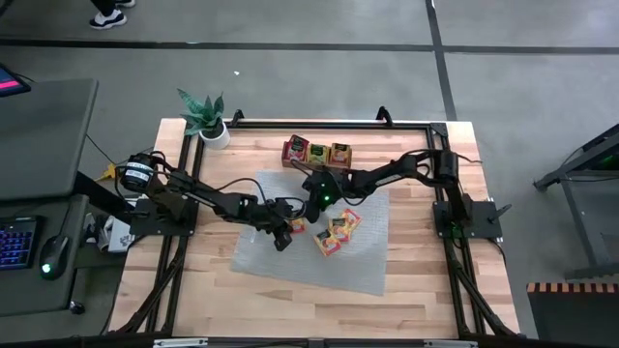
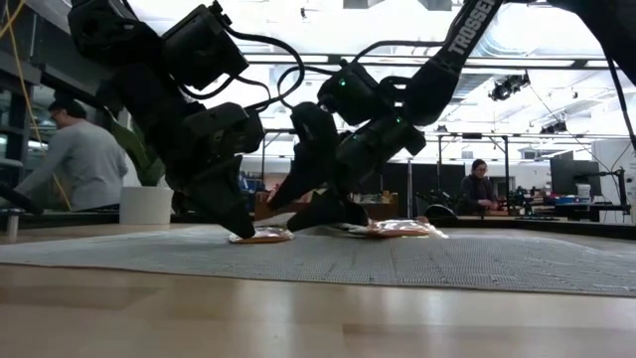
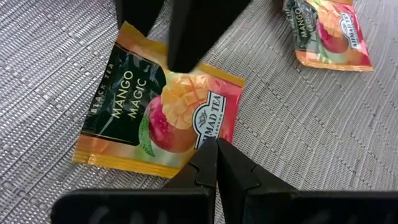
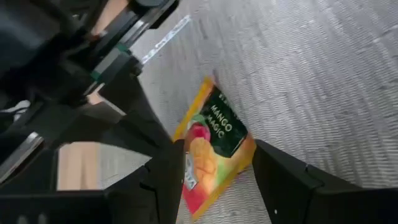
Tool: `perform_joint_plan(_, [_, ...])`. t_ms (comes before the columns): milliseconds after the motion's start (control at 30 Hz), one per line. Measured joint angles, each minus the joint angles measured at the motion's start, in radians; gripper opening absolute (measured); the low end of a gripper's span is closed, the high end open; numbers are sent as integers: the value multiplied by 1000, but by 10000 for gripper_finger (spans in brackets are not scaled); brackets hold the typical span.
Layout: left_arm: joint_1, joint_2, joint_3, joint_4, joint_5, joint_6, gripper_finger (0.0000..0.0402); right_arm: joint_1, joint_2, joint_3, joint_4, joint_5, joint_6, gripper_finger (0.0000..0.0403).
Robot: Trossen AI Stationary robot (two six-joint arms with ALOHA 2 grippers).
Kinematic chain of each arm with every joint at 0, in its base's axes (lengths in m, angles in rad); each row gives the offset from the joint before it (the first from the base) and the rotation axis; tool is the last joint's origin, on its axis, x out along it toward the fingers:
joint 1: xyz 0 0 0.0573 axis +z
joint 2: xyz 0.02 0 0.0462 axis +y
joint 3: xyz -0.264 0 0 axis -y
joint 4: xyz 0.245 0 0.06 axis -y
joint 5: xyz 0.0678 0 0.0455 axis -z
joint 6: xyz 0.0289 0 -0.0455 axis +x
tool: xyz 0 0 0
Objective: Pick & Place Tea
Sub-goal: Put the orange tea bag into the right section of the wooden organizer
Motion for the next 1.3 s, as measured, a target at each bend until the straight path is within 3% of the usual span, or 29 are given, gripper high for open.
perform_joint_plan(367, [0,0,0,0,7,1,0,3,0,0,5,7,-7,154])
perform_joint_plan(733, [0,0,0,0,10,-1,0,4,1,0,3,23,-9,8])
perform_joint_plan(1033, [-1,0,-1,0,5,-1,9,3,1,0,1,23,-3,2])
perform_joint_plan(1300, [0,-39,-3,-4,92,28,90,4,1,0,-1,11,-8,1])
